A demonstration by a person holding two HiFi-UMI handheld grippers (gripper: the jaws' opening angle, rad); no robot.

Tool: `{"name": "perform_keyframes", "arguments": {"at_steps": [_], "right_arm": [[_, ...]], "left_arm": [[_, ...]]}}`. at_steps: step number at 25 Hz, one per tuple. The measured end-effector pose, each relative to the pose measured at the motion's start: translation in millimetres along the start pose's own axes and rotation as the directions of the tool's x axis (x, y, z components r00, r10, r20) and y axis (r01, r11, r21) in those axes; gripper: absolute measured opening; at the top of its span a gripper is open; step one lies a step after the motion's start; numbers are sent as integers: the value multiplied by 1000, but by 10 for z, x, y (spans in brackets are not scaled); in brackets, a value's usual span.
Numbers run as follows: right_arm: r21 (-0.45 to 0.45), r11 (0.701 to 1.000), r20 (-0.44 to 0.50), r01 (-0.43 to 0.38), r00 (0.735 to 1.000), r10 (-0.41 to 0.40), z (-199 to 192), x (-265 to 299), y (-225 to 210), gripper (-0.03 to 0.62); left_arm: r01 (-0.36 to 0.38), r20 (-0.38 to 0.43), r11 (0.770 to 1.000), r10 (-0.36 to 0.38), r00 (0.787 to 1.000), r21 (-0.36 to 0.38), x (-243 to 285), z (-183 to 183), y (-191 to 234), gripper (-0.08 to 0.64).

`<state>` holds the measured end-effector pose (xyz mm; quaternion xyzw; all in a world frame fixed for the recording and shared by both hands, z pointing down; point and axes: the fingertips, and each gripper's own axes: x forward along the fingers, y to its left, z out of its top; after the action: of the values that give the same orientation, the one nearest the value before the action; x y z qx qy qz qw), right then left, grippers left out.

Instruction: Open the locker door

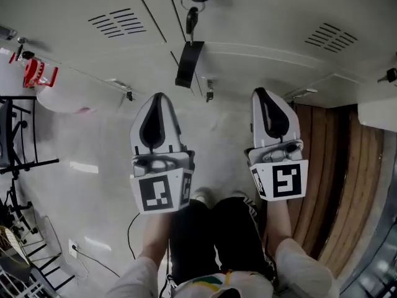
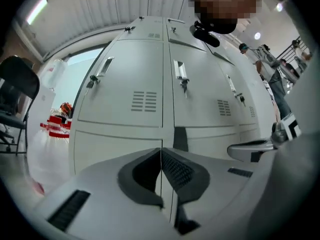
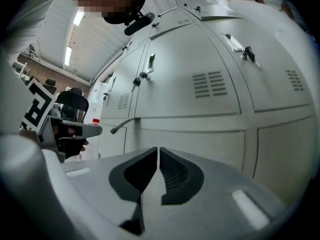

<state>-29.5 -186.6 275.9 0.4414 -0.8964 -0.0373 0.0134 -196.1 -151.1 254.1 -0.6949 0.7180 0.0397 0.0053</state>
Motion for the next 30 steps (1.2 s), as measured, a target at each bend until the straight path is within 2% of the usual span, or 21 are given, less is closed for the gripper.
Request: {"name": "perform_keyframes", "arguments": {"at_steps": [4,7,11,14,18,26,30], "right_arm": [[-9,997,31,-80,996,81,-593,193,190,9],[-69,992,51,-108,992,112,-790,279,301,9],[-99,987,32,-125,991,129,-1042,305,358,9],[-97,987,23,-129,991,131,-1247,329,423,9],[-96,989,8,-110,994,111,-1424,346,399,9],[-100,989,-13,-113,994,113,-1556,286,397,9],[-108,987,-8,-119,993,119,-1540,250,436,9]], "left_arm": [[57,40,998,-58,998,10,72,-603,30,15],[43,49,999,-44,998,23,91,-922,152,15],[-9,-10,1000,9,1000,16,128,-1316,166,15],[-28,-23,999,29,999,27,133,-1470,148,15],[-2,-22,998,3,1000,59,157,-1645,31,15],[28,-76,997,-23,997,73,121,-1832,-76,15],[9,-82,998,-4,997,60,96,-1803,-63,15]]}}
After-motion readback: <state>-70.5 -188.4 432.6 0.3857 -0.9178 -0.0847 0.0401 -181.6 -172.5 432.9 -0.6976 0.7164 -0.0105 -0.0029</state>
